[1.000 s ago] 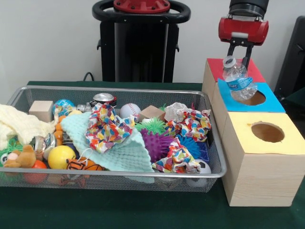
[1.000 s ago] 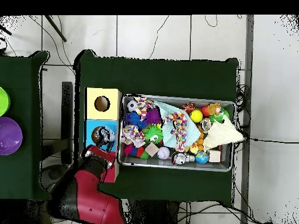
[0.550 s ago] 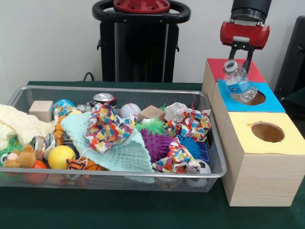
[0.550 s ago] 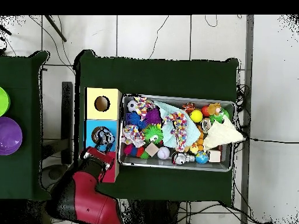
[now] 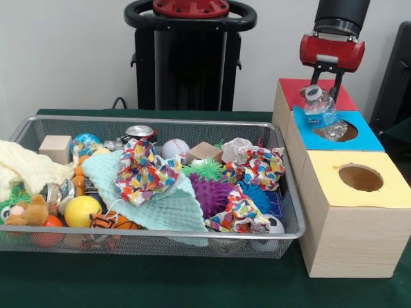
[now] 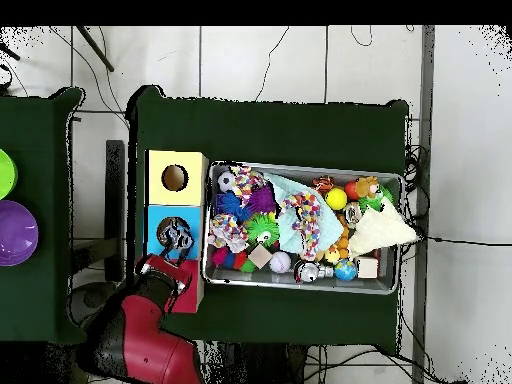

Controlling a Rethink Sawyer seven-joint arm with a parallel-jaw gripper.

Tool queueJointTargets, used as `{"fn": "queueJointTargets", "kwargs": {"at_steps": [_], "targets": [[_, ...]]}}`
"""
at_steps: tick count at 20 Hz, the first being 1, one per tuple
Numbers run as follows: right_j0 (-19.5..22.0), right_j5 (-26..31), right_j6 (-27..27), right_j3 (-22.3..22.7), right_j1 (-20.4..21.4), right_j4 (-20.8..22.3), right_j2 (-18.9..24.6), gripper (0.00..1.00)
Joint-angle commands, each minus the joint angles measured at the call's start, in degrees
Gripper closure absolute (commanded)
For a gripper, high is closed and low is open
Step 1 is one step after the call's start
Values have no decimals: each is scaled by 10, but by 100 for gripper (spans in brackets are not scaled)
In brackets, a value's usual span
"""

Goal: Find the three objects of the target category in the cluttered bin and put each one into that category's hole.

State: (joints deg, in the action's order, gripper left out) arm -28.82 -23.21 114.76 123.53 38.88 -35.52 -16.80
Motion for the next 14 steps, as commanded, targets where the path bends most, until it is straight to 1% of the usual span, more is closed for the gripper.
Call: {"fn": "queueJointTargets", "kwargs": {"at_steps": [1,2,4,5,6,8,10,11,14], "targets": [[0,-40,160,-17,-26,-45,25,100],[1,-41,159,-18,-26,-44,26,100],[8,-47,150,-20,-18,-26,21,100],[6,-43,141,-22,-19,-27,19,100],[13,-38,146,-20,-15,-21,25,0],[14,-48,149,-20,-16,-16,24,0],[17,-44,138,-26,-15,-8,24,0],[8,-51,137,-28,-20,-16,21,0],[6,-61,140,-29,-21,-16,21,0]]}}
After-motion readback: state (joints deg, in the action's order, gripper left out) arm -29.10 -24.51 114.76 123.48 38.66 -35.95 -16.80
